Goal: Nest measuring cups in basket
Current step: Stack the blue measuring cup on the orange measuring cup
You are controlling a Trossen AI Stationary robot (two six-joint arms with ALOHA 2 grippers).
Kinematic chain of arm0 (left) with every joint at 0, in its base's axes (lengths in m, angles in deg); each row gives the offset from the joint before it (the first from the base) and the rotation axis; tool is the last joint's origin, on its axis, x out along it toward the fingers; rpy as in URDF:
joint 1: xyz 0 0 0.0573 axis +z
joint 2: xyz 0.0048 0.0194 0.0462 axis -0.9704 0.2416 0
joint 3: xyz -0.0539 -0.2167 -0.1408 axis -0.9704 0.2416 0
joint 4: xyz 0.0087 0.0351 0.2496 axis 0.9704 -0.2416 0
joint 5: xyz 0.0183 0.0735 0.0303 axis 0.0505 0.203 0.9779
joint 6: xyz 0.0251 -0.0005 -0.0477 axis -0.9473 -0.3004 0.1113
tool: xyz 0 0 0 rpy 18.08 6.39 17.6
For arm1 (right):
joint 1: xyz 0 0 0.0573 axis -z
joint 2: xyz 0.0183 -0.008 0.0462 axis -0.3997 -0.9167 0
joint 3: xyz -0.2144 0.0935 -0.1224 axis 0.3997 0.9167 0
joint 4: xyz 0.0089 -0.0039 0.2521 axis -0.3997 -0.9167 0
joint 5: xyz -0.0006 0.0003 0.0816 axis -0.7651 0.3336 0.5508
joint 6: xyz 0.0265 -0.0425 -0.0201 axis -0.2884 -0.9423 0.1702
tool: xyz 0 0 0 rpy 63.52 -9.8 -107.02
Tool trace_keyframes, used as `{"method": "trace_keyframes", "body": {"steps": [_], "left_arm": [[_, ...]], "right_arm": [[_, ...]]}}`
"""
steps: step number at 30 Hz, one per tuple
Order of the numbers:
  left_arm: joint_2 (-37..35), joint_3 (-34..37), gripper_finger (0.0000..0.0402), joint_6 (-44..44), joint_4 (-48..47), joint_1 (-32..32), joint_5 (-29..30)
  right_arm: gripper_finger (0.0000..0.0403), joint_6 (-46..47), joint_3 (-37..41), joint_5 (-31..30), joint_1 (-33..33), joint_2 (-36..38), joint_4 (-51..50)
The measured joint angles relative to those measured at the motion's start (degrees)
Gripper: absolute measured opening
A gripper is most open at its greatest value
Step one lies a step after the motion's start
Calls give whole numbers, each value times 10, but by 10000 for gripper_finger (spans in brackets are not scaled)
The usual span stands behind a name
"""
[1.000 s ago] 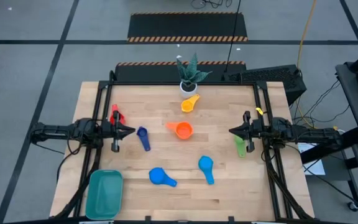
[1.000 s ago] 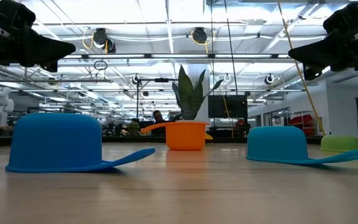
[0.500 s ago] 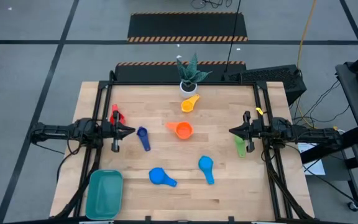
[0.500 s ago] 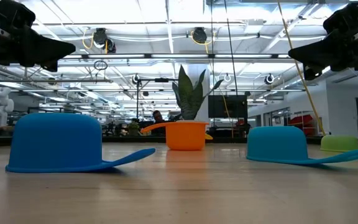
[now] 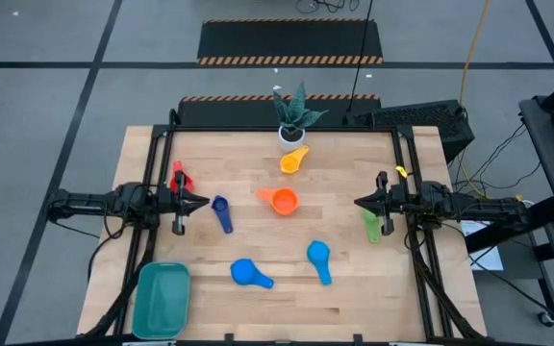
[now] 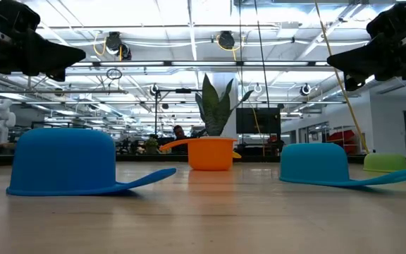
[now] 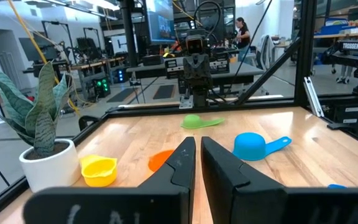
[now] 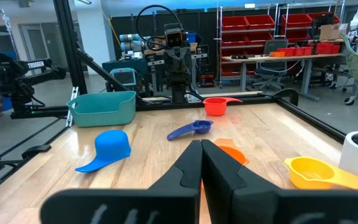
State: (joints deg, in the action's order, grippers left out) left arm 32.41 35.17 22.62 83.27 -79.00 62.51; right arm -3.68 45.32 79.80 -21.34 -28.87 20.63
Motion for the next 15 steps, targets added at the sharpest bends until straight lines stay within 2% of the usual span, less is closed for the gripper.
{"method": "trace_keyframes", "body": {"steps": [4,10,15], "left_arm": [[2,0,31,118,13,-3,-2],[29,-1,31,107,97,-11,-32],[82,-32,31,117,101,-28,-30]], "right_arm": [[0,0,0,0,0,0,0],[0,0,0,0,0,0,0],[0,0,0,0,0,0,2]]}}
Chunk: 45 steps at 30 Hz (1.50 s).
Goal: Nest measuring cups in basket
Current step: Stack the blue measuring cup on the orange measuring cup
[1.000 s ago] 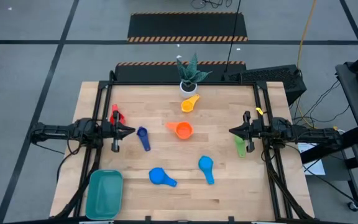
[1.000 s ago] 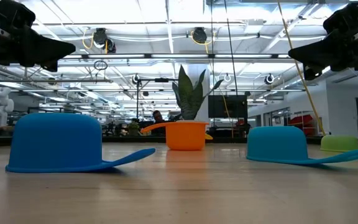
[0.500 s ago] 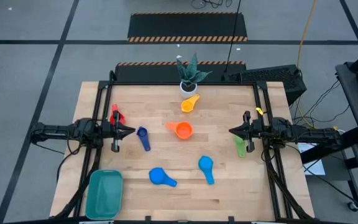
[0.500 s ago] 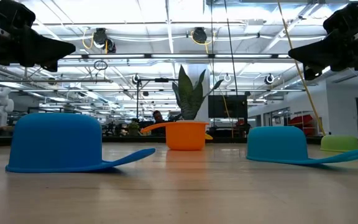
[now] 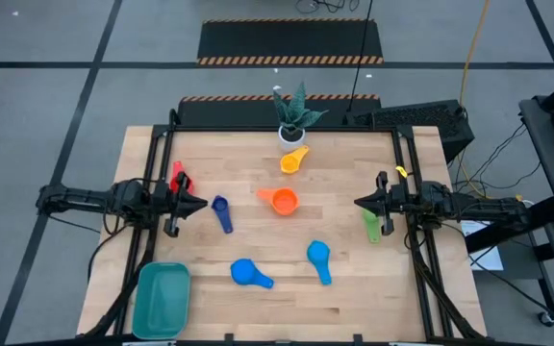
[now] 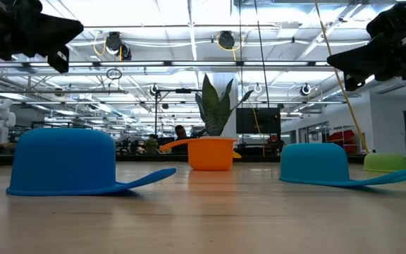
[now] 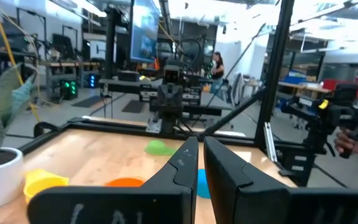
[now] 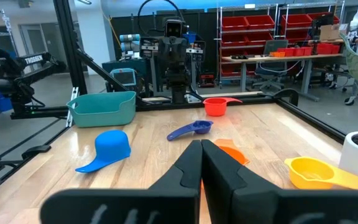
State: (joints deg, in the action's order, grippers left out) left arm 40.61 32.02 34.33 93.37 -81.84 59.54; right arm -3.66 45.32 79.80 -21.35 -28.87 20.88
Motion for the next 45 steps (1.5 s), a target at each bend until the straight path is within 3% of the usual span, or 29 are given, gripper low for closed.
{"method": "trace_keyframes", "body": {"steps": [7,18,26,30,35,40,45], "left_arm": [[126,-86,31,-32,-2,-30,5],[379,-269,31,-90,-85,-90,45],[539,-373,31,-82,-123,-144,49],[607,-420,31,-75,-138,-175,77],[681,-478,31,-66,-180,-213,120],[744,-527,31,-45,-184,-243,137],[812,-588,43,-28,-215,-268,154]], "right_arm": [[0,37,0,0,0,0,37],[0,316,0,-12,0,0,36],[0,337,0,1,-1,-22,36],[0,332,0,13,-15,-61,40],[0,343,0,13,-65,-138,126],[0,326,-8,-42,-122,-238,234],[0,313,-59,-78,-160,-342,233]]}}
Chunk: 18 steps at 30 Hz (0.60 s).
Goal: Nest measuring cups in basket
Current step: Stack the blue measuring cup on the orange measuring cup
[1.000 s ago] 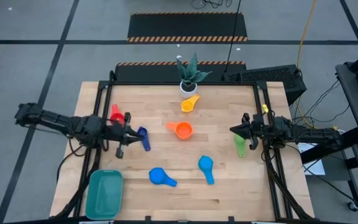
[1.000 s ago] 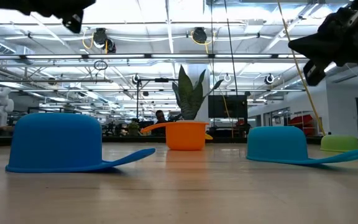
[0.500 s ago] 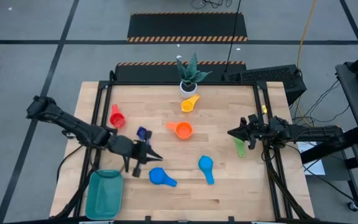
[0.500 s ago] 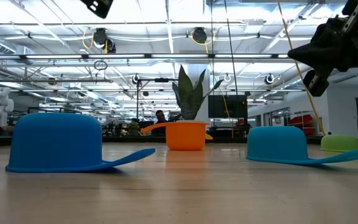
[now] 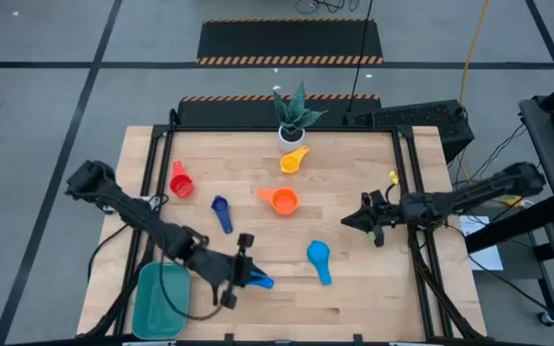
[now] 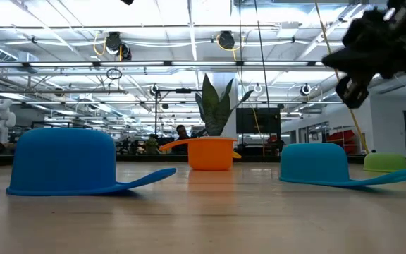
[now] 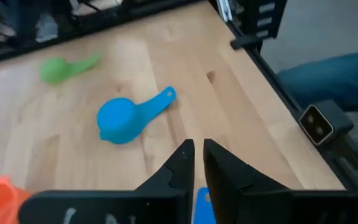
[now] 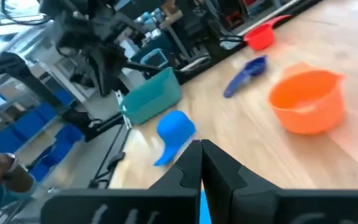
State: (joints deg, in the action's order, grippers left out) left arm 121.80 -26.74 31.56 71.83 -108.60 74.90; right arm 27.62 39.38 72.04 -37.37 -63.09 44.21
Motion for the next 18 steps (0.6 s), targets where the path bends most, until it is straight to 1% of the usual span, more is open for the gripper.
{"method": "trace_keyframes", "body": {"steps": [4,10,13,15,18], "left_arm": [[58,-59,72,10,-54,-16,15],[143,-145,118,54,-136,-28,12],[178,-179,136,66,-181,-36,10],[201,-201,146,75,-192,-40,6],[230,-221,158,76,-210,-41,-5]], "right_arm": [[0,-12,-58,-15,-32,-95,4],[0,-46,-161,-15,-60,-222,2],[0,-64,-212,-13,-73,-272,-32],[0,-77,-248,-19,-81,-296,-56],[0,-103,-297,-58,-100,-323,-108]]}}
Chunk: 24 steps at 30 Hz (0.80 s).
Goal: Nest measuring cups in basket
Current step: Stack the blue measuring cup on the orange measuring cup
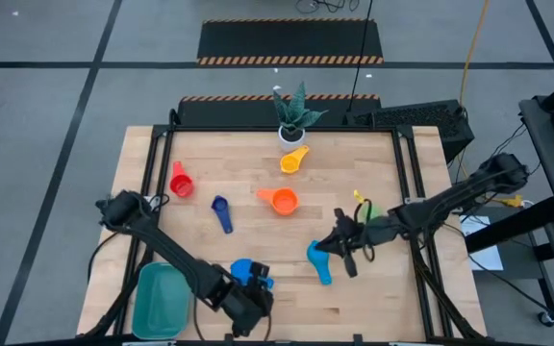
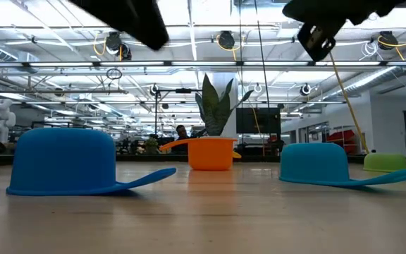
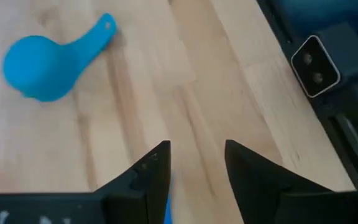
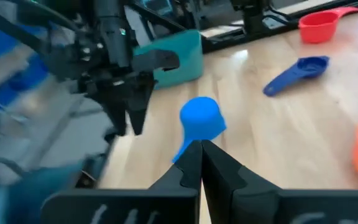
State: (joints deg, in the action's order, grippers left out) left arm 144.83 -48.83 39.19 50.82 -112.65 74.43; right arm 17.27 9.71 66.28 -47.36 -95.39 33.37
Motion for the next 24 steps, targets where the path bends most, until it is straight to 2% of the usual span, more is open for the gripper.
{"method": "trace_keyframes", "body": {"steps": [4,7,12,20,24], "left_arm": [[30,-4,173,-13,-11,7,-32],[39,-4,182,-19,-25,18,-46],[43,-4,201,-22,-40,45,-45],[55,6,251,-89,-44,79,-48],[58,5,271,-100,-30,84,-71]], "right_arm": [[0,-33,-44,-58,-20,-15,-65],[0,-49,-52,-73,-27,-7,-79],[0,-60,-52,-75,-34,7,-99],[0,-33,-52,-73,-42,16,-186],[0,6,-52,-104,-59,34,-242]]}}
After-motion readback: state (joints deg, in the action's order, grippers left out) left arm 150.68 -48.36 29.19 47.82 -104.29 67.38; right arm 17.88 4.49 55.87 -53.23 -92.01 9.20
